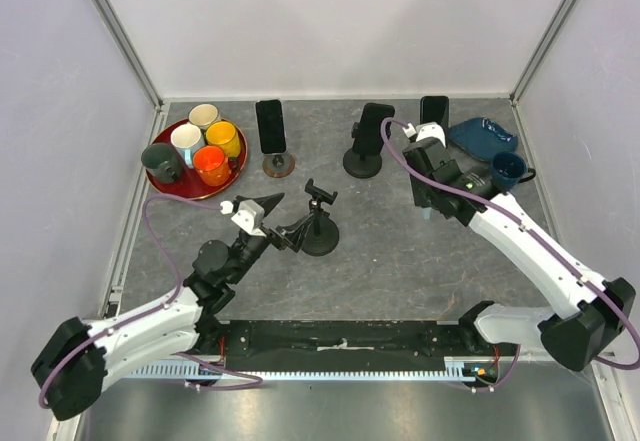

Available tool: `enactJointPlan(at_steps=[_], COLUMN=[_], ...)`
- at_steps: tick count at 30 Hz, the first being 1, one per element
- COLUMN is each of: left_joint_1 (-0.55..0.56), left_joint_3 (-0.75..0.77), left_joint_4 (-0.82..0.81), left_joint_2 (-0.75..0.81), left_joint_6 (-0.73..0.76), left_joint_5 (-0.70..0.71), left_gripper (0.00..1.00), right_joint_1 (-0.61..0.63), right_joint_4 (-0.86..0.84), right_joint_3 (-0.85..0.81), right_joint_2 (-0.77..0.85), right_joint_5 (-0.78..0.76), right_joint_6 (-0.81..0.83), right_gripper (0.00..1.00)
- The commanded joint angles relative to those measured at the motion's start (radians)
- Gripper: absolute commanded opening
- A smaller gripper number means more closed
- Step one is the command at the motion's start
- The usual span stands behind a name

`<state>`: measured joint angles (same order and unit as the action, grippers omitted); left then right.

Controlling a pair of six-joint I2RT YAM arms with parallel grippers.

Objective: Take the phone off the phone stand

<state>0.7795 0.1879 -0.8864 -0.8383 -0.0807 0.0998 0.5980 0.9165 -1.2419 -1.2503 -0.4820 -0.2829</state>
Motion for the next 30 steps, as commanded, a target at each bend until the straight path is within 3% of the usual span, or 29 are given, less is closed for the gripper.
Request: enactJointPlan(at_steps=[1,5,11,17,26,30], left_joint_1=[0.067,0.266,0.452,0.515,0.553,0.555], left_joint_3=[0.060,0.208,0.396,0.534,0.679,0.683], left_joint_4=[0.269,0.368,0.275,0.173,0.034,-0.162], left_joint_2=[0.119,0.047,-0.229,-0.451,-0.689,-0.766], left_joint_6=[0.007,0.079,0.255,0.416,0.761,0.930], left_joint_5=[0.072,0.184,0.306,0.415,0.592,0.664], left_gripper=[0.96,0.96,0.97,0.96,0.96,0.94], right_joint_1=[0.000,-0.001,-0.001,0.000,0.000,0.000], right_joint_4=[-0.139,-0.250,-0.379,-0.554,-0.617,-0.619], right_joint_3=[-0.015,0.018,0.074,0.197,0.234,0.231], right_joint_2=[0.081,0.135,0.186,0.276,0.322,0.338], right_joint_5=[0.083,0.155,0.282,0.420,0.509,0.525], right_joint_6=[-0.016,-0.061,-0.160,-0.315,-0.383,-0.400], right_gripper=[0.00,0.00,0.00,0.00,0.00,0.00])
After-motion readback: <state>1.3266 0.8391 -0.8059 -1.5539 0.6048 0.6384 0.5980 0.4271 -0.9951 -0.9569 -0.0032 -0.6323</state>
